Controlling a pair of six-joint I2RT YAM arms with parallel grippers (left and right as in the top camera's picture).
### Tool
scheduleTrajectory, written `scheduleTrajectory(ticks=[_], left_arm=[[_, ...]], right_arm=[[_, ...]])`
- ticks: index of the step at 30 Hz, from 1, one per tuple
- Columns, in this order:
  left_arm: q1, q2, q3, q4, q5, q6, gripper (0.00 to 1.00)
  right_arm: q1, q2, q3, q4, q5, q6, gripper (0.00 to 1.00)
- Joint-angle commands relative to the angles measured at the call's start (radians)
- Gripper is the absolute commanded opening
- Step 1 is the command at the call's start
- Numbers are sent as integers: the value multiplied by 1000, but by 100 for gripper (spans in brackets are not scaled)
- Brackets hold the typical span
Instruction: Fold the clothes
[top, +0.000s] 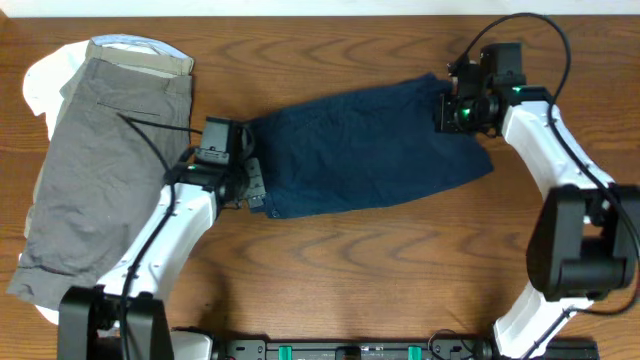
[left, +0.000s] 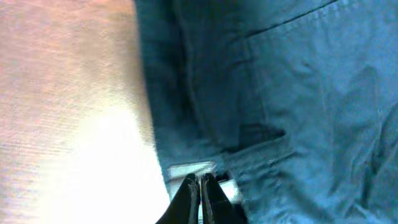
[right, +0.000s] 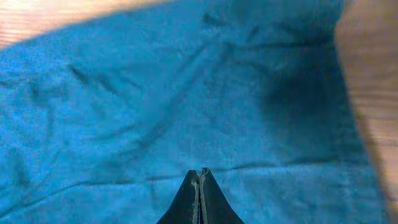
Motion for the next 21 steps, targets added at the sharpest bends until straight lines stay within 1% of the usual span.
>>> scheduleTrajectory(ticks=[1, 6, 8, 10, 13, 15, 21], left_arm=[[42, -35, 10, -24, -5, 14, 6], [87, -31, 10, -48, 0, 54, 6], [97, -31, 10, -49, 0, 56, 9], [104, -31, 10, -50, 0, 56, 17], [106, -31, 10, -49, 22, 71, 36], [106, -31, 10, -48, 57, 98, 46], [106, -10, 10, -50, 74, 105, 66]], right_arm=[[-3, 51, -1, 14, -16, 42, 1], [-21, 92, -1, 28, 18, 49, 1], [-25, 100, -1, 29, 44, 49, 1], [-25, 109, -1, 30, 78, 53, 2], [-25, 124, -2, 28, 112, 56, 1], [-27, 131, -2, 29, 119, 58, 1], [-29, 168, -2, 26, 147, 72, 1]])
